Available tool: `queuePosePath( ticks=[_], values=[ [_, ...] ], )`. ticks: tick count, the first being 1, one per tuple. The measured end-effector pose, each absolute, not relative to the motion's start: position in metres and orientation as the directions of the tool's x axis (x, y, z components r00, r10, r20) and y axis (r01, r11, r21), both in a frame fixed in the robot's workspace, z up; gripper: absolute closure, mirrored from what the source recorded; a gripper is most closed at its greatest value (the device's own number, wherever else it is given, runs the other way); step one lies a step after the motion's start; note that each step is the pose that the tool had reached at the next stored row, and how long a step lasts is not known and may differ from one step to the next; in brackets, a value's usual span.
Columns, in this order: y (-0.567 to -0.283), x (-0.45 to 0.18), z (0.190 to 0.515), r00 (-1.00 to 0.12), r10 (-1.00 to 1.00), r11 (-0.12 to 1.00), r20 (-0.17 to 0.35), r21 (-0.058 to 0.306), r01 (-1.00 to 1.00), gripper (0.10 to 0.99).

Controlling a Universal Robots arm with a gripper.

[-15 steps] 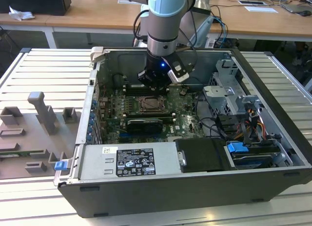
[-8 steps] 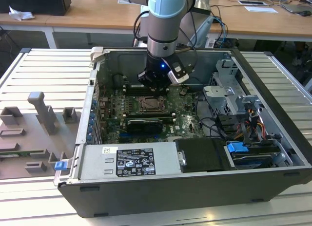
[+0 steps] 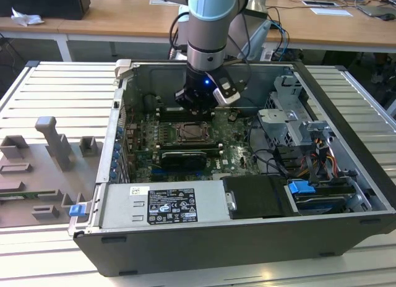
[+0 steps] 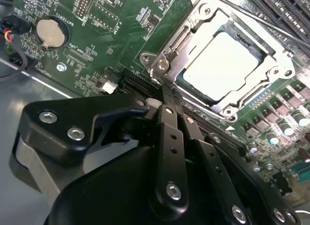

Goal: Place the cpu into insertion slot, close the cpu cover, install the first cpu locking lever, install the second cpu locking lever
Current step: 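Install the first cpu locking lever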

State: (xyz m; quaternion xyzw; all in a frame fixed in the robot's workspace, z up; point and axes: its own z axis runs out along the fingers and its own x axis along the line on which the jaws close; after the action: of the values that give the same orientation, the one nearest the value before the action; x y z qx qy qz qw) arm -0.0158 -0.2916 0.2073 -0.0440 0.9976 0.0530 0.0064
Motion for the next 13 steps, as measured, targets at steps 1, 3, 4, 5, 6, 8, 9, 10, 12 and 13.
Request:
queuePosePath(
  ticks=[1,3,4,5,6,8,9,10,12,13],
  values=[
    [-0.2916,-0.0158,0.2089,-0.996,-0.087,0.991,-0.017,0.105,-0.088,0.98],
    [-0.2916,-0.0157,0.2093,-0.996,-0.087,0.99,-0.018,0.105,-0.089,0.98],
    [-0.2916,-0.0157,0.2093,-0.996,-0.087,0.99,-0.017,0.105,-0.088,0.98],
    [-0.292,-0.0157,0.2095,-0.996,-0.087,0.99,-0.017,0.105,-0.089,0.98],
    [-0.2925,-0.0157,0.2095,-0.996,-0.087,0.99,-0.017,0.105,-0.089,0.98],
    [-0.2935,-0.0157,0.2094,-0.996,-0.087,0.99,-0.017,0.105,-0.089,0.98],
    [-0.2937,-0.0158,0.2094,-0.996,-0.087,0.991,-0.017,0.105,-0.088,0.98],
    [-0.2938,-0.0157,0.2094,-0.996,-0.087,0.991,-0.017,0.105,-0.088,0.98],
    [-0.2946,-0.0157,0.2095,-0.996,-0.087,0.991,-0.017,0.105,-0.089,0.98],
    [-0.2949,-0.0157,0.2095,-0.996,-0.087,0.991,-0.017,0.105,-0.089,0.98]
  ],
)
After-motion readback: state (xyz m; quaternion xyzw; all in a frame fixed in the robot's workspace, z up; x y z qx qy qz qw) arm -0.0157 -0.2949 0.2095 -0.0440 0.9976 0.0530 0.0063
